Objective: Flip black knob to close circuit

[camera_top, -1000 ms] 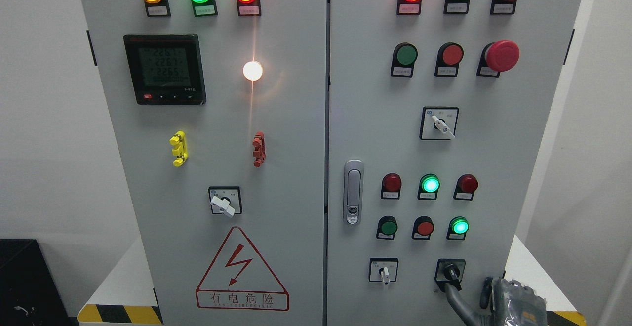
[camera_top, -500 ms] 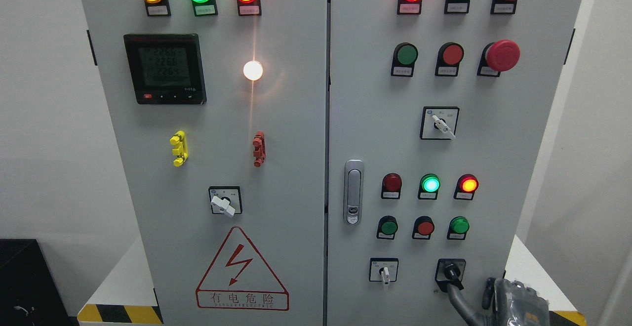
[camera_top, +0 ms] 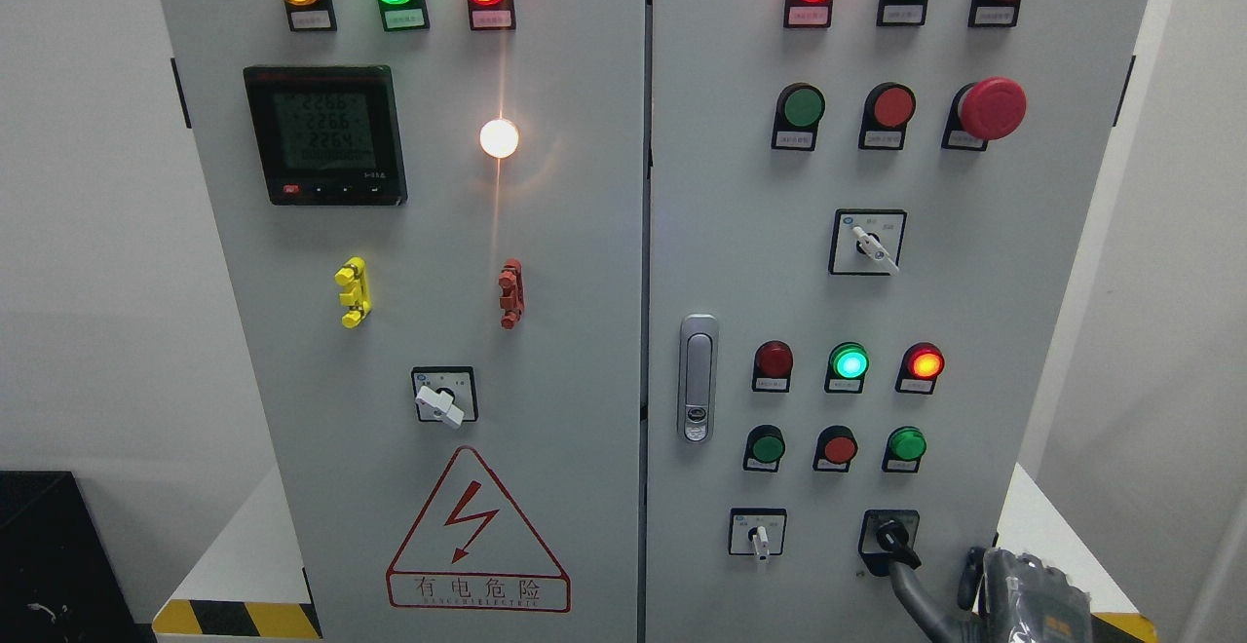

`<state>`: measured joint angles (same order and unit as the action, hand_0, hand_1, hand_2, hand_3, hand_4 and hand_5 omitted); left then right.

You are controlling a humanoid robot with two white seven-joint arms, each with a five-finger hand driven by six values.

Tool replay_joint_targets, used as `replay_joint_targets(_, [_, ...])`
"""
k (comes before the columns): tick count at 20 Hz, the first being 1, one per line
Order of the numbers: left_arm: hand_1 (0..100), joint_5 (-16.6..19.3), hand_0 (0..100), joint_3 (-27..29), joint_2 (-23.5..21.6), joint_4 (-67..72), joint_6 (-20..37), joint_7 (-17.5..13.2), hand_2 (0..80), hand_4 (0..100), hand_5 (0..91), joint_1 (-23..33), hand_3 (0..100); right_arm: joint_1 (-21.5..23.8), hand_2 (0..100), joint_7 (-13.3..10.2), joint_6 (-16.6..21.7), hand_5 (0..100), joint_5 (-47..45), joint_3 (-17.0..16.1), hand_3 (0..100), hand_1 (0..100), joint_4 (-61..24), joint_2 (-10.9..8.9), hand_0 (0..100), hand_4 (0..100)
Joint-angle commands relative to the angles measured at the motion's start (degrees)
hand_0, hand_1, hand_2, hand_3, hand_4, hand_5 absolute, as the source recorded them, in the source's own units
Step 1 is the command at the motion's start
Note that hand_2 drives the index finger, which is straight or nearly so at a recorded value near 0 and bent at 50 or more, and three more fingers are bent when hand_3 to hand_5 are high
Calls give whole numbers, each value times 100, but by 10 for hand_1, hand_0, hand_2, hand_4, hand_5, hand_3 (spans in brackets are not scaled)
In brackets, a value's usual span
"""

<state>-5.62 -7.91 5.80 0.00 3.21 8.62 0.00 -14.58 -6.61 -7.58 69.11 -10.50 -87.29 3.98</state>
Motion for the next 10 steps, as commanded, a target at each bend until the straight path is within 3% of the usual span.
replay_joint_targets(1, [556,0,120,0,0,-167,5,-1,0,0,0,123,0,-10,834,-25,-7,904,-55,-22,992,31,-24,-29,0,856])
replay_joint_targets(10, [556,0,120,0,0,-167,5,-1,0,0,0,132,0,-19,833,-34,2,904,-55,4,990,34,-51,-28,0,855])
